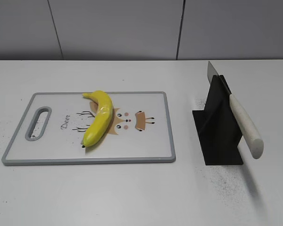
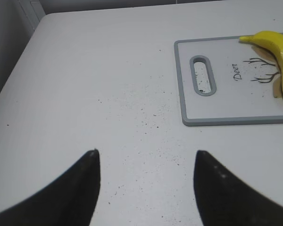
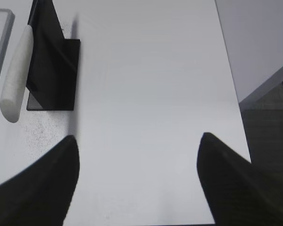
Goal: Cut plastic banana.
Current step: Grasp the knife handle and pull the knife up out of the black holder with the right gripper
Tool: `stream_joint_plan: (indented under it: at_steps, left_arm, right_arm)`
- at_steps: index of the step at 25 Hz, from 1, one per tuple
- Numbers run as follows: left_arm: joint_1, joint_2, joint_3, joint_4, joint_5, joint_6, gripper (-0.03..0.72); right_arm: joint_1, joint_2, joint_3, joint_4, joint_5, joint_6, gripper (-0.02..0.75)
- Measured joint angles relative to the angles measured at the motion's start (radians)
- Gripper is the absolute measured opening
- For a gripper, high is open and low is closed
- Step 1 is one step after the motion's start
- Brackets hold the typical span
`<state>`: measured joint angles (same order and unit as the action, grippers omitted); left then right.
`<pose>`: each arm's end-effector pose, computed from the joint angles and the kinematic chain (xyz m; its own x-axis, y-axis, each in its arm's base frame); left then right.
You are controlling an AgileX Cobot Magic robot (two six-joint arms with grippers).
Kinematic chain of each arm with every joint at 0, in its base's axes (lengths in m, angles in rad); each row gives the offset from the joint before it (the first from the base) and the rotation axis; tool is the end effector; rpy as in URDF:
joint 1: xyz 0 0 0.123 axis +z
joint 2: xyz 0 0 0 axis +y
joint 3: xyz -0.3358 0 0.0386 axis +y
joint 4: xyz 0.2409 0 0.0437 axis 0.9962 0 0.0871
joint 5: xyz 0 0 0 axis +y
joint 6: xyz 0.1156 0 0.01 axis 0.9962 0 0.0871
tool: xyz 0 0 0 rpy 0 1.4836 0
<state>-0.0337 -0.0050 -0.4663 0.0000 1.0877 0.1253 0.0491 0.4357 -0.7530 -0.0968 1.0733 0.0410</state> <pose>-0.0411 0.0014 0.2496 -0.4964 0.1418 -0.8564 0.0965 0.9895 0.1079 0.0183 -0.0090 0.3448 -0.6178 -0.0357 -0.7855 0.0145 0.9983 -0.0567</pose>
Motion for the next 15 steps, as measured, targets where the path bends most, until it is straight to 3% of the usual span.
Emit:
stream_joint_plan:
  at_steps: [7,15]
  left_arm:
    - [0.0,0.0,0.0,0.0,0.0,0.0,0.586]
    - [0.0,0.0,0.0,0.0,0.0,0.0,0.586]
  right_arm:
    - [0.028,0.277,-0.145,0.047,0.065,0.054,0.588]
    - [0.277,0.487,-0.233,0.0,0.109,0.183,0.573]
